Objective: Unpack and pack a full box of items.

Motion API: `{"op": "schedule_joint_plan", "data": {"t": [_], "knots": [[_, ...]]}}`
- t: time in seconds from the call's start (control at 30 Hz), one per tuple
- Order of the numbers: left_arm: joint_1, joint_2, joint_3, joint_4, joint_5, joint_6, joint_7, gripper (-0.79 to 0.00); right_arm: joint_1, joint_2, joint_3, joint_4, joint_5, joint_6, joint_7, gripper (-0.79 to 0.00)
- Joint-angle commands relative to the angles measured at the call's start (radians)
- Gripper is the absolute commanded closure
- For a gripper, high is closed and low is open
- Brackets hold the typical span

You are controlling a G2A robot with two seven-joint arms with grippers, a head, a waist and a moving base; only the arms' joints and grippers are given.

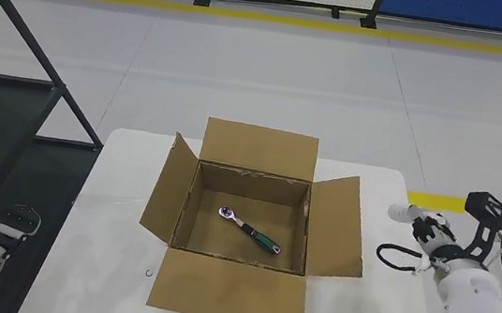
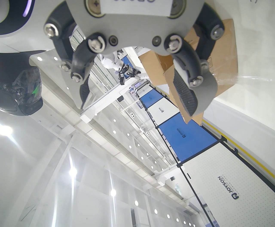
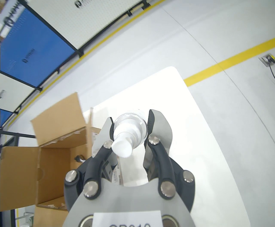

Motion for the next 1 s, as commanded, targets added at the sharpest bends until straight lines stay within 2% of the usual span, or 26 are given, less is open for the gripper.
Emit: {"op": "schedule_joint_plan", "data": {"t": [0.0,0.1,0.43,0.53,0.8,0.97], "knots": [[0.0,0.0,0.0,0.0,0.0,0.0,0.0,-0.785,0.022,0.007,0.007,0.081,-0.043,-0.01,0.027,0.0],[0.0,0.0,0.0,0.0,0.0,0.0,0.0,-0.785,0.049,0.015,0.0,0.159,-0.072,-0.065,0.079,0.0],[0.0,0.0,0.0,0.0,0.0,0.0,0.0,-0.785,0.043,0.016,-0.003,0.162,-0.078,-0.067,0.064,0.0],[0.0,0.0,0.0,0.0,0.0,0.0,0.0,-0.785,0.042,0.017,-0.038,0.193,-0.165,-0.028,0.036,0.0],[0.0,0.0,0.0,0.0,0.0,0.0,0.0,-0.785,0.104,0.023,-0.097,0.286,-0.318,0.024,0.135,0.0],[0.0,0.0,0.0,0.0,0.0,0.0,0.0,-0.785,0.136,0.025,-0.107,0.353,-0.35,0.026,0.163,0.0]]}}
